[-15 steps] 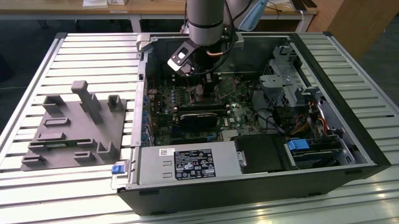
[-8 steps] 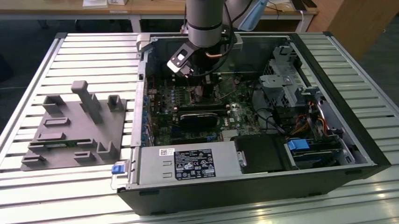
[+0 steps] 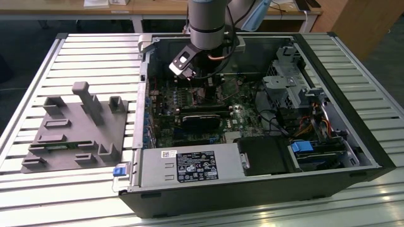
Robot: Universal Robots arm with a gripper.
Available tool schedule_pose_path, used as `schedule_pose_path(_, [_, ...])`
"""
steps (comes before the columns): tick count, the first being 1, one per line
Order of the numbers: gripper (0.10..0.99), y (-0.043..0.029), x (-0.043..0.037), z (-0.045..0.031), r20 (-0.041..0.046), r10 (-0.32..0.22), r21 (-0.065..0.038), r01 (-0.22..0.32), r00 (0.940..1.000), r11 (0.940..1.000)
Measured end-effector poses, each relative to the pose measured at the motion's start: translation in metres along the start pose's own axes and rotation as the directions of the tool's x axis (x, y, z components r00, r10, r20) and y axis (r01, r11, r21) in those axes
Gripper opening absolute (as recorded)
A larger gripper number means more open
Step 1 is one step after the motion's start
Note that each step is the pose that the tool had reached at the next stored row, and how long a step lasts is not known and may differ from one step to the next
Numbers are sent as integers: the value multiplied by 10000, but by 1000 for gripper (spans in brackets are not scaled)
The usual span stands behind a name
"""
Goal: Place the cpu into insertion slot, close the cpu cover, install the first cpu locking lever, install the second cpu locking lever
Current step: 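Place the cpu into insertion slot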
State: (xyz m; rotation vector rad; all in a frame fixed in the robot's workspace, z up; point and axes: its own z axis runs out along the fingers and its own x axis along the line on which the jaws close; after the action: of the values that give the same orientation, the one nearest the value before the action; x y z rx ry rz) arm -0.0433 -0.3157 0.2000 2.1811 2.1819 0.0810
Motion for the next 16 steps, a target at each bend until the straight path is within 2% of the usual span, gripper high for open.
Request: schedule_pose_path(16, [541,-5,-4,61,4,44,1,-44,10000,10000])
